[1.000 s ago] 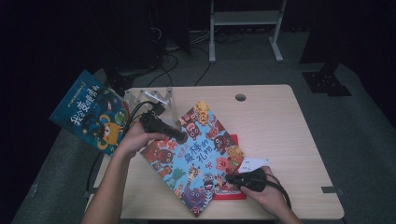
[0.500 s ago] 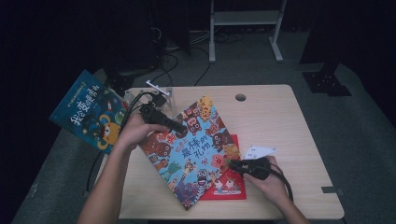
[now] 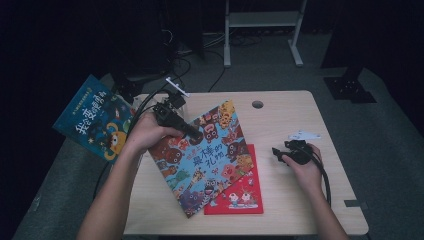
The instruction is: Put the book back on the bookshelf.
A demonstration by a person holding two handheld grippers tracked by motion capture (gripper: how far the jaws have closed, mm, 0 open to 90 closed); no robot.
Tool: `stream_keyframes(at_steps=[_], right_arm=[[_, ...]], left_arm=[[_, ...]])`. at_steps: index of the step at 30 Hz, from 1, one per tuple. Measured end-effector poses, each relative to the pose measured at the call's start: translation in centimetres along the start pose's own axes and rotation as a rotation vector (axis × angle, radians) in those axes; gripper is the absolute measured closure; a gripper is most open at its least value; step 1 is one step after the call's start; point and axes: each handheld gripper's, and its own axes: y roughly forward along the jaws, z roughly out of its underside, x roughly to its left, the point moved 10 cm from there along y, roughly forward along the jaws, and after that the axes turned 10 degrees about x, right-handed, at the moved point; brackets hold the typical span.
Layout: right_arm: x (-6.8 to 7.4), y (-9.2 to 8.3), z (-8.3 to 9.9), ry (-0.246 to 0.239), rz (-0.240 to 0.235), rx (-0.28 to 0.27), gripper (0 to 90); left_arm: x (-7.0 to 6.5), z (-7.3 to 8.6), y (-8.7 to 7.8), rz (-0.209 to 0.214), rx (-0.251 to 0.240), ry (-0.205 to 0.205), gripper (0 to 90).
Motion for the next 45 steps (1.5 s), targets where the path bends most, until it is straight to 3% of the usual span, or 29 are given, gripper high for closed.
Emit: stream_keyframes(at_steps=[5,7,10,23,26,38,45], right_arm=[[-1.7,1.0,0.7,0.031,0.056,0.053,31.1],[-1.9,0.9,0.7,0.03,0.076,0.047,29.2],[-2.0,1.0,0.8,0.033,0.079,0.058,27.4],[-2.3,1.0,0.9,0.063,0.084,0.068,21.9],[-2.3,1.1,0.9,0.063,0.086,0.068,21.5],[-2.3,1.1,0.9,0.064,0.086,0.068,21.5],[-2.3,1.1,0.9,0.064,0.086,0.068,21.5]], left_arm=[[-1.0,-0.1,-0.4,-0.037,0.013,0.038,78.2],[-1.2,-0.1,-0.7,-0.052,0.019,0.047,78.9],[-1.7,0.0,-1.3,-0.073,0.016,0.069,80.1],[-2.2,1.1,-3.7,-0.12,0.011,0.075,80.1],[-1.8,1.9,-4.8,-0.169,0.011,0.056,80.0],[-0.5,5.4,-7.6,-0.192,-0.025,-0.002,80.0],[0.9,8.1,-9.0,-0.215,-0.044,-0.064,80.0]])
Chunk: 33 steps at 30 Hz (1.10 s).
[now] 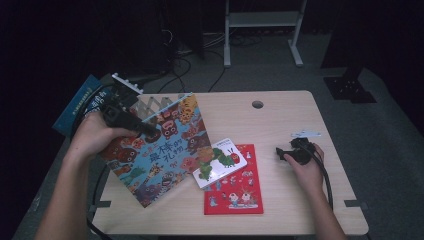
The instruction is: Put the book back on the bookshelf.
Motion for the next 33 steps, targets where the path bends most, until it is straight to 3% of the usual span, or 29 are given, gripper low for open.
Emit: stream_keyframes(at_steps=[8,13,16,33], right_arm=[[-0.1,0.0,0.0,0.006,0.004,0.0,21.7],[-0.1,0.0,0.0,0.007,0.004,0.001,21.8],[-0.1,0.0,0.0,0.007,0.004,0.0,21.8],[-0.1,0.0,0.0,0.007,0.005,0.0,22.1]], left_arm=[[2.4,3.6,-2.0,-0.035,-0.022,-0.092,80.0],[3.4,5.0,-2.8,-0.059,-0.035,-0.131,80.0],[4.4,6.2,-3.3,-0.074,-0.023,-0.169,80.0],[8.4,9.9,-5.4,-0.144,-0.029,-0.349,80.0]])
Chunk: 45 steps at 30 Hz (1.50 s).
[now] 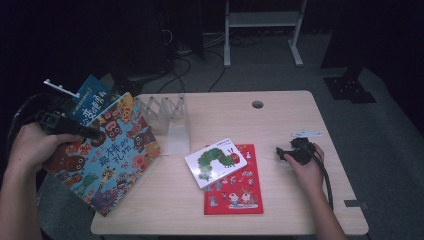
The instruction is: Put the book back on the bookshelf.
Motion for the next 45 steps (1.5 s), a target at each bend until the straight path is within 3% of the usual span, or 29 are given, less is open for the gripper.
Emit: stream_keyframes(at_steps=[9,19,24,29,34,41,45], right_arm=[[0.0,0.0,0.0,0.0,0.0,0.0,22.0],[0.0,0.0,0.0,0.001,0.0,0.001,22.1],[0.0,0.0,0.0,0.001,0.001,0.001,22.2],[0.0,0.0,0.0,0.001,0.001,0.0,22.3],[0.0,0.0,0.0,0.002,0.001,0.0,22.3],[0.0,0.0,0.0,0.002,0.001,0.0,22.4],[0.0,0.0,0.0,0.001,0.001,0.0,22.4]], left_arm=[[1.6,0.3,-0.1,-0.03,0.008,-0.069,80.0],[3.3,-0.6,-0.3,-0.011,-0.033,-0.169,80.1],[3.7,-0.9,-0.2,-0.005,-0.03,-0.19,80.1],[4.4,-1.6,0.0,-0.004,-0.04,-0.226,80.1],[5.1,-3.1,0.0,-0.032,-0.047,-0.273,80.0],[5.0,-4.1,0.1,-0.037,-0.031,-0.288,80.1],[4.6,-4.0,-0.3,-0.054,-0.023,-0.277,80.0]])
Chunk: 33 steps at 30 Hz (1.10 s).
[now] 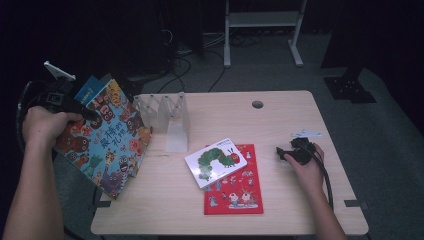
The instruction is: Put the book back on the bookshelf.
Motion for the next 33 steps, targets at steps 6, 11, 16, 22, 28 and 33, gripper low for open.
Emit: stream_keyframes(at_steps=[6,11,16,22,28,33], right_arm=[[0.0,0.0,0.0,0.0,0.0,0.0,22.4],[0.0,0.0,0.0,0.0,0.001,0.0,22.5],[0.0,0.0,0.0,0.0,0.002,0.0,22.5],[0.0,0.0,0.0,0.0,0.001,0.0,22.5],[0.0,0.0,0.0,0.0,0.002,0.0,22.6],[0.0,0.0,0.0,0.0,0.002,0.0,22.6]], left_arm=[[0.2,0.3,-1.0,-0.001,-0.019,0.0,80.0],[0.8,0.1,-1.7,0.006,-0.057,-0.033,80.0],[1.1,-1.1,-0.6,0.004,-0.094,-0.066,79.9],[0.9,-1.8,0.4,-0.01,-0.097,-0.064,79.8],[0.3,-2.4,0.9,-0.037,-0.097,-0.066,79.8],[0.1,-2.7,1.4,-0.047,-0.103,-0.075,79.8]])
